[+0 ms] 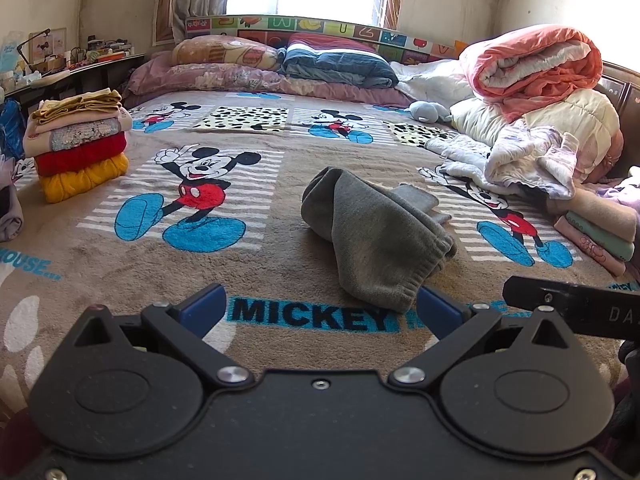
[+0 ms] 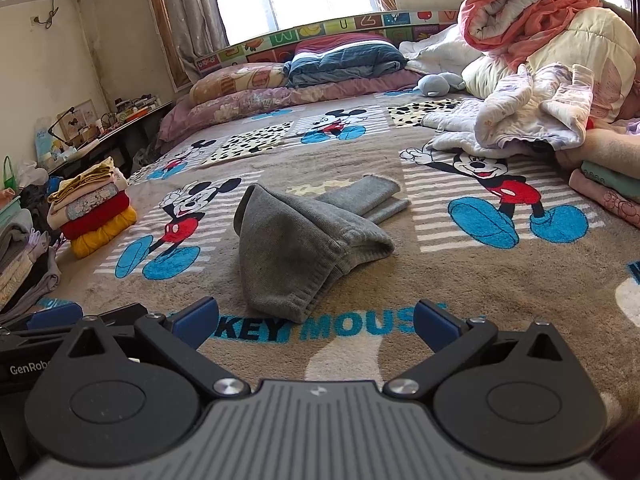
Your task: Fold clothes
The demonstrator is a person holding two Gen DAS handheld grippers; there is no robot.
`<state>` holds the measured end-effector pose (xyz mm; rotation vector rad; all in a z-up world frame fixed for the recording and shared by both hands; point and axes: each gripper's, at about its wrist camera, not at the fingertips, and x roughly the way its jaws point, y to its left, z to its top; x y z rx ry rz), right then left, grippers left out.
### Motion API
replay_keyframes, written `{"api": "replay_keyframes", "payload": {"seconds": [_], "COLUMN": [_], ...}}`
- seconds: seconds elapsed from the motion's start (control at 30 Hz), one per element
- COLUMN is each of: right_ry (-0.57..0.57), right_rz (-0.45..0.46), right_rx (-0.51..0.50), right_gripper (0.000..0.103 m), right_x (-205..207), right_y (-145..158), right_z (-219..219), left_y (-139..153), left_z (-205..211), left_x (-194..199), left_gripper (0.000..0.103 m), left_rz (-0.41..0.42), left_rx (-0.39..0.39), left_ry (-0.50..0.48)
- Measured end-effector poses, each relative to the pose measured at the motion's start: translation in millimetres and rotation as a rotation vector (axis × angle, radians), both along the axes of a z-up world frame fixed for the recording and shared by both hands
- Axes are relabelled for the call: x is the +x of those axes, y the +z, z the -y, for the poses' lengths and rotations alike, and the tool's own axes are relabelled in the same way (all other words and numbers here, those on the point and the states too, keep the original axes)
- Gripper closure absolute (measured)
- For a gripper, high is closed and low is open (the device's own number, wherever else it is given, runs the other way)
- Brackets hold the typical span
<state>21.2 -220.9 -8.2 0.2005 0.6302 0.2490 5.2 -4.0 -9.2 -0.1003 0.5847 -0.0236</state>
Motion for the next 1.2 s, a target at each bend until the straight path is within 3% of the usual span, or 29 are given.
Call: {"api": "replay_keyframes", "payload": {"seconds": [0.4,0.83,1.1,1.2], "right_ry": [0.004,0.037,0.041,0.033], "right_rz": [-0.012,0.045,0.083,0.115], "right_rx": [0.016,0.180,0.304,0.358], "right_gripper": [0.000,0.000,0.000,0.000], "right_x": [2.5,10.4,21.9,28.3], "right_y": [-4.5,-20.5,-44.8,-55.0], "right_z": [2.5,19.8,39.1,53.3], "left_y": [-2.1,-12.7,-23.6,-28.7], "left_z": [0.5,-0.8,8.7,23.2], "left_x": [2.1,9.1,14.4,19.6], "left_gripper": [0.000,0.000,0.000,0.000], "left_rz": [-0.008,-0.011,0.052,0.040], "left_rx": [-0.004,-0.055,-0.027,0.051], "left_ry": [0.005,0.012,-0.013,-0.057]}}
